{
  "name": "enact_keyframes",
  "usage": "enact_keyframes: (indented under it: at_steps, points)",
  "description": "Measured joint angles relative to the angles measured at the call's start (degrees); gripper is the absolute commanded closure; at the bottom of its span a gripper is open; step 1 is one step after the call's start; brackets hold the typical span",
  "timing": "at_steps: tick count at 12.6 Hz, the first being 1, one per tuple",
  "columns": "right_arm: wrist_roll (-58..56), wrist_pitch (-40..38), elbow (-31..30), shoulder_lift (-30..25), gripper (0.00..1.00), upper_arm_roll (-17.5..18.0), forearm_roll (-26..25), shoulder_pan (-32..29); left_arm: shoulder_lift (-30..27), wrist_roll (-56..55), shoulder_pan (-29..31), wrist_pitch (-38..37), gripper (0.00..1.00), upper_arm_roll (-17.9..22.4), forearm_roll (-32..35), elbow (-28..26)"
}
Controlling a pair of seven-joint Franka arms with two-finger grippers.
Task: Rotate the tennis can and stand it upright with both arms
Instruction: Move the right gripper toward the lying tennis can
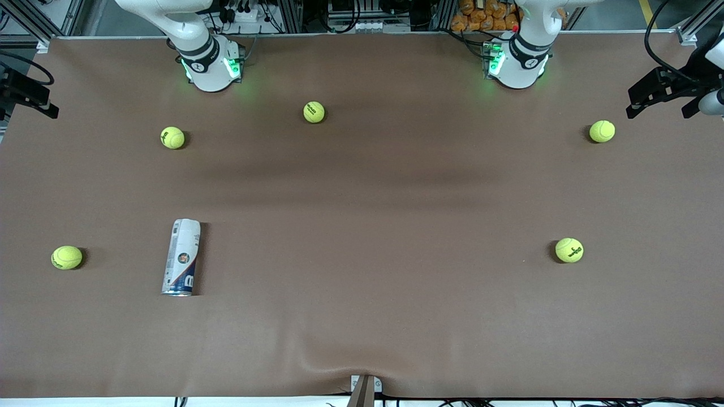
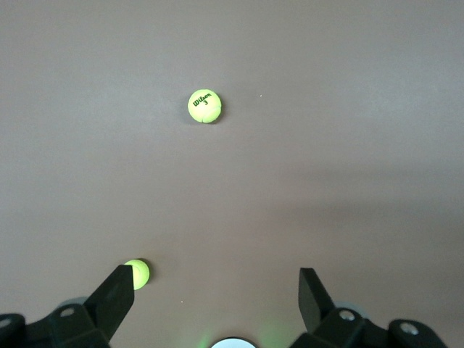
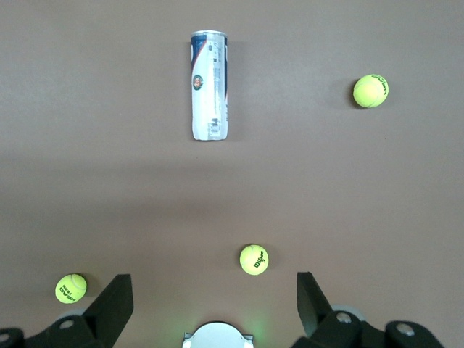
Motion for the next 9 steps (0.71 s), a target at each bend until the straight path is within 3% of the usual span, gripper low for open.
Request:
enact_keyframes:
  at_steps: [9]
  points:
    - [-0.1,1.8,-3.7,1.0,0.00,0.7,-0.1,0.1,0.6,0.0,0.1,-0.1,0.00,0.1,0.0,0.0]
